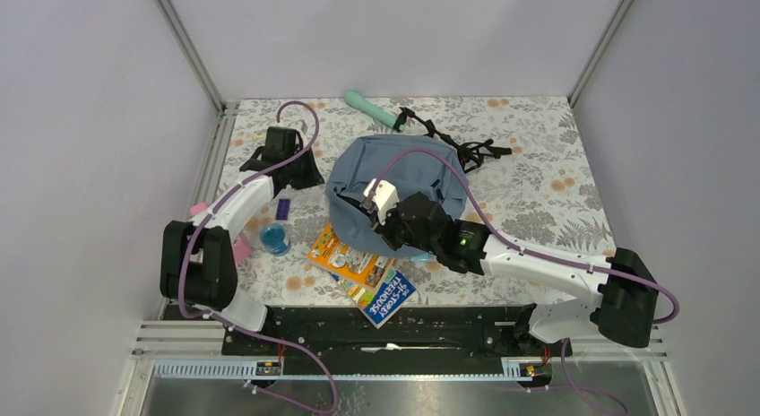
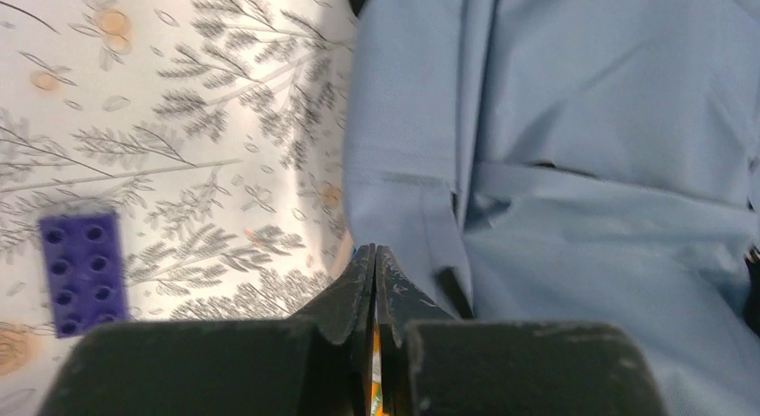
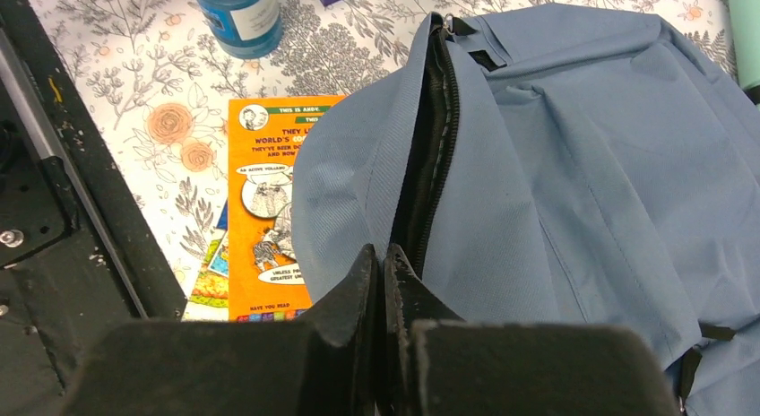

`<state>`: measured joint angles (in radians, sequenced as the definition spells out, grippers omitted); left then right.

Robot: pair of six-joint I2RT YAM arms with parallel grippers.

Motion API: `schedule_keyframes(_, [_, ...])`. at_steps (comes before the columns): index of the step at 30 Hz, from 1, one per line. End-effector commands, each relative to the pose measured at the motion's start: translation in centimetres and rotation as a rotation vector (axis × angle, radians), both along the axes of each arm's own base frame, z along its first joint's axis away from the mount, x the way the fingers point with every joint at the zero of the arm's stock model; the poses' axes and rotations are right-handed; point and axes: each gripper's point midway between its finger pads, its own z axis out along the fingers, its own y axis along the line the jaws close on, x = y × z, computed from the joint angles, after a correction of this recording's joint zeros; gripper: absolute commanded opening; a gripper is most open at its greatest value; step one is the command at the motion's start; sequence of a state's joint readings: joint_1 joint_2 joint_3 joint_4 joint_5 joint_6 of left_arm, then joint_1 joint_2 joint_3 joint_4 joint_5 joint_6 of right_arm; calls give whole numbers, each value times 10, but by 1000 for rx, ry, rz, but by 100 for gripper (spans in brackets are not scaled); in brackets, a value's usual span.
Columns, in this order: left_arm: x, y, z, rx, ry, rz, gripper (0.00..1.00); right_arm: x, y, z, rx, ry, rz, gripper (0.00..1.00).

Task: Pack the student bag
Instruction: Unzip the student bag at the center of the board.

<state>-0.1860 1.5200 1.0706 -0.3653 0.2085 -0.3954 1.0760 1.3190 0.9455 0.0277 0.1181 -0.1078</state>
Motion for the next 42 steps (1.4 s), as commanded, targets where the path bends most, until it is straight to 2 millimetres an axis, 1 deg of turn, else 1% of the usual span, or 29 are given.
schedule_keyframes(1, [39,26,13,86,-89,88,0,-5,20,52,183,-46,54,0])
schedule_keyframes(8, [64,30,8,124,-87,113,0,-12,25,65,217,-55,106,0])
schedule_keyframes(10, [67,29,6,128,-85,102,0,-12,26,66,211,-62,112,0])
schedule_keyframes(12, [67,28,9,122,-99,87,0,-11,26,67,205,-70,115,0])
schedule_keyframes(14, [63,25,20,113,-125,71,0,-11,27,66,202,-70,115,0])
schedule_keyframes(16, [57,23,38,101,-162,54,0,-10,26,64,201,-65,111,0])
schedule_keyframes(17, [53,22,48,94,-181,47,3,-11,26,63,201,-58,109,2])
schedule_keyframes(18, [49,22,58,88,-203,42,13,-12,25,63,203,-50,106,14])
schedule_keyframes(19, [43,22,75,77,-245,36,24,-13,23,62,203,-45,105,36])
schedule_keyframes(20, [38,21,87,69,-275,27,41,-14,22,63,208,-42,100,48])
schedule_keyframes(21, [33,20,99,60,-309,18,53,-14,19,64,211,-41,92,58])
schedule_keyframes(22, [28,18,109,50,-341,7,63,-12,16,65,215,-41,68,69])
schedule_keyframes(24, [13,10,127,32,-405,-42,76,-7,4,67,219,-34,-3,81])
schedule_keyframes(26, [-2,0,135,44,-451,-97,84,1,-11,67,202,-31,-93,88])
schedule_keyframes(28, [-19,-14,136,77,-483,-179,88,7,-29,64,182,-20,-194,92])
schedule_keyframes(30, [-35,-29,129,109,-495,-269,91,13,-50,53,138,-5,-300,96])
schedule_keyframes(32, [-51,-43,118,126,-490,-356,93,20,-72,45,130,22,-416,99])
schedule_keyframes(37, [-83,-84,99,155,-500,-583,94,33,-120,8,202,211,-630,100])
schedule_keyframes(40, [-97,-105,91,156,-486,-667,94,37,-138,-9,208,252,-709,100])
schedule_keyframes(42, [-104,-112,85,161,-467,-691,95,34,-145,-18,178,266,-736,100])
